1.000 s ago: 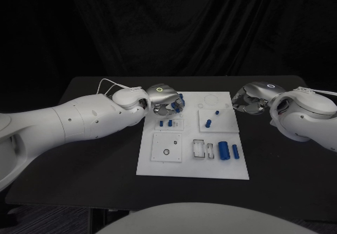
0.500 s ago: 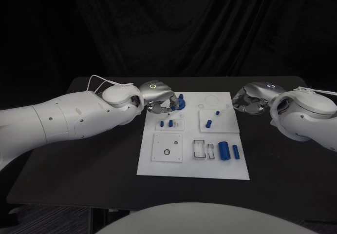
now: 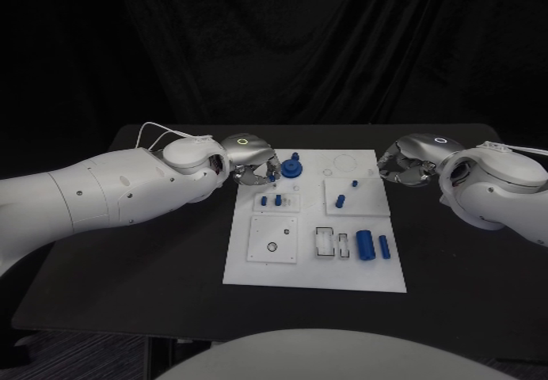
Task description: Assemble the parts on the task board
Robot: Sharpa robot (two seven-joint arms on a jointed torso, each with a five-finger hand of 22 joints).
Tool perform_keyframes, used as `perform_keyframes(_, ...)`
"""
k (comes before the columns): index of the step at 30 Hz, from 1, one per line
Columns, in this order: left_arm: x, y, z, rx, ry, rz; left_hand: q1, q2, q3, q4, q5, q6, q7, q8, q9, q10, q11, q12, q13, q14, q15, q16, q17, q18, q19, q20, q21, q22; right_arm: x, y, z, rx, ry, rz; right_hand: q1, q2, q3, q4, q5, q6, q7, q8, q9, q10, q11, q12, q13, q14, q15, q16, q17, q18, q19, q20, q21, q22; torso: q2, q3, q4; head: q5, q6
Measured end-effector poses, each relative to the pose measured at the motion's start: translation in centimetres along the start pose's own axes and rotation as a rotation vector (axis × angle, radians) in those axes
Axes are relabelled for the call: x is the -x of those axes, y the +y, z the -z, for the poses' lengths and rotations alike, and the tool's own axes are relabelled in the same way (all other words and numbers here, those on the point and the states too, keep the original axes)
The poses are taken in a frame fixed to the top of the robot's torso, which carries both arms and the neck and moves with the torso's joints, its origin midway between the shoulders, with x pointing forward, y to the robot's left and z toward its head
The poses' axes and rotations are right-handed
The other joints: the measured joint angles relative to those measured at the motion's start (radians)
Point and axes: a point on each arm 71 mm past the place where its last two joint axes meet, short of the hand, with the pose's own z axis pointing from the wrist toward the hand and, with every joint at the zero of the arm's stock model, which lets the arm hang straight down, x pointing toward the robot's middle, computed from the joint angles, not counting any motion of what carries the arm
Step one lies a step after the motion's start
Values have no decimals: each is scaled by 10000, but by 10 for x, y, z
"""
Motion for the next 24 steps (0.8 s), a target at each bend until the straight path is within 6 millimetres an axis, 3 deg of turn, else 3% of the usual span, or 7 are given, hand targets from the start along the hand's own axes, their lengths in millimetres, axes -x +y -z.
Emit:
perform_keyframes(9,-8,2,-1,163,225,84,0,0,0,-1,0,1,2,-39,0,22,22,-67,-26,0,0,-38,-15,0,0,0,0,0,-1,0,0,1,25,1,0,0,0,0,0,0,0,0,0,0,0,0,-1,0,0,0,0,-1,0,0,0,0,8,0,-12,12,0)
perform_keyframes(24,-14,1,-4,226,239,123,2,-2,-1,-2,39,14,18,-81,0,218,37,-68,-40,-1,1,-38,-35,0,0,0,0,0,-1,0,1,-4,70,5,-3,3,29,29,0,0,0,0,0,0,0,0,-2,0,0,1,0,0,0,0,0,8,-5,34,-41,17,0)
